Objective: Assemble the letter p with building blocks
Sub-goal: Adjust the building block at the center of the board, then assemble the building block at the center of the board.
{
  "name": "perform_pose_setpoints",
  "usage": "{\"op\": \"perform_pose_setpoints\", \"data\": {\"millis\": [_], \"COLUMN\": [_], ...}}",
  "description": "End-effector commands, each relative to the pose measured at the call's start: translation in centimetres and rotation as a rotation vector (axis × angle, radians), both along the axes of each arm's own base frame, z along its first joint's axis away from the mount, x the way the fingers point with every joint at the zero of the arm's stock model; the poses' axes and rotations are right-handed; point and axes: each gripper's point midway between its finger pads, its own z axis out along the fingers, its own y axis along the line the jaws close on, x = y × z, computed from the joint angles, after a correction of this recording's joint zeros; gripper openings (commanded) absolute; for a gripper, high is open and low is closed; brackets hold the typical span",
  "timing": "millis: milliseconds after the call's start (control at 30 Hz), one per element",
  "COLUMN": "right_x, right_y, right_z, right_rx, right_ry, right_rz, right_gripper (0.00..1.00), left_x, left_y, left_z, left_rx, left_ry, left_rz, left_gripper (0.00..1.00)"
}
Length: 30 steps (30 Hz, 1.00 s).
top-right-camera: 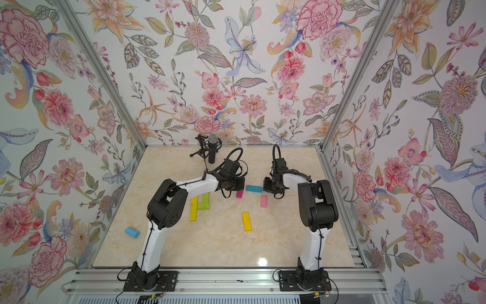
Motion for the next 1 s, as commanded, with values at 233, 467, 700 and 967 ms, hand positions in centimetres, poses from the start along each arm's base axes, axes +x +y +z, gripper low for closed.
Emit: {"op": "perform_pose_setpoints", "data": {"millis": [233, 467, 700, 967], "right_x": [0.4, 0.2, -0.7, -1.6], "right_y": [2.1, 8.8, 12.0, 11.9], "right_z": [7.6, 4.9, 2.0, 0.7], "right_rx": [0.036, 0.100, 0.107, 0.097], "right_ry": [-0.192, -0.118, -0.051, -0.022], "right_rz": [0.009, 0.136, 0.186, 0.183], "right_gripper": [0.28, 0.28, 0.27, 0.17], "left_x": [2.5, 1.8, 0.4, -1.4], "left_y": [7.8, 8.0, 7.9, 6.6], "left_z": [3.4, 1.5, -1.1, -2.6], "left_rx": [0.055, 0.068, 0.089, 0.051], "left_ry": [-0.080, -0.027, 0.032, 0.064], "left_rz": [0.118, 0.076, 0.038, 0.002], "left_gripper": [0.03, 0.00, 0.00, 0.00]}}
